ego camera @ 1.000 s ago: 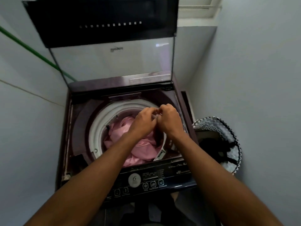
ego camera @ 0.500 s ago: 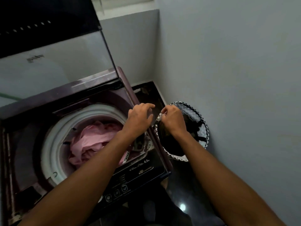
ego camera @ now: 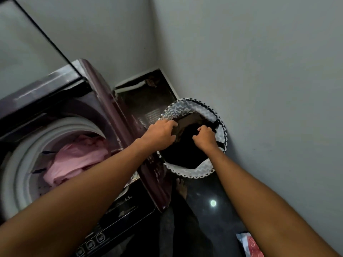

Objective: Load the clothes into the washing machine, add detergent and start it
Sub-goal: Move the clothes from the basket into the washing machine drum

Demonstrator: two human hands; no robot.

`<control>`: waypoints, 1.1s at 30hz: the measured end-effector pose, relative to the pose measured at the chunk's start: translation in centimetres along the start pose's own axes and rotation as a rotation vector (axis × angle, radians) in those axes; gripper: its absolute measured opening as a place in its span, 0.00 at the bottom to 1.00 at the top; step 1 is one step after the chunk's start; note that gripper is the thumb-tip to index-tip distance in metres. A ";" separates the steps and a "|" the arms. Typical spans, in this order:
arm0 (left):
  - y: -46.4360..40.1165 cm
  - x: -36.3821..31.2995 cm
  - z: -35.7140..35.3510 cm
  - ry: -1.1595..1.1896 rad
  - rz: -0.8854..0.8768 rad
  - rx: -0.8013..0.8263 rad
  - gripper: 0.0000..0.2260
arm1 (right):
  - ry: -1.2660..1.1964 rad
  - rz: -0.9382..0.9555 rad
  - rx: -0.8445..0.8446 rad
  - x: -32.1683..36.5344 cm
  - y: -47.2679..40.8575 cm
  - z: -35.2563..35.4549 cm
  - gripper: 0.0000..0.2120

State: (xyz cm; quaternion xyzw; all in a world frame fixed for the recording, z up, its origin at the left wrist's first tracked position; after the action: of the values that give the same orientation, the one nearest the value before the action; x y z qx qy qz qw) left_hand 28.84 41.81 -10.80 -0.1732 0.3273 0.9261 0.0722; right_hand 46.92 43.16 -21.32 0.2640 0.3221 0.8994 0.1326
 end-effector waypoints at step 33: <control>-6.7 -0.7 -5.6 0.288 0.064 0.119 0.36 | -1.009 -0.010 0.043 4.1 -2.2 1.5 0.13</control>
State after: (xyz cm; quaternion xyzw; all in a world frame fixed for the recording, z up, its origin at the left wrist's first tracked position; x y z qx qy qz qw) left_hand 32.69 43.46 -18.47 -0.2892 0.3941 0.8724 0.0050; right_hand 44.54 47.26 -20.17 0.6668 0.2376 0.6524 0.2706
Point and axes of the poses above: each hand's wrist, its own y-axis away from the middle knuckle, its own z-axis out of the back of the hand, x = y × z, the point moved 8 cm from there along -y, towards the middle knuckle, and after that the axes turned 6 degrees about x, right-handed, at the moved point
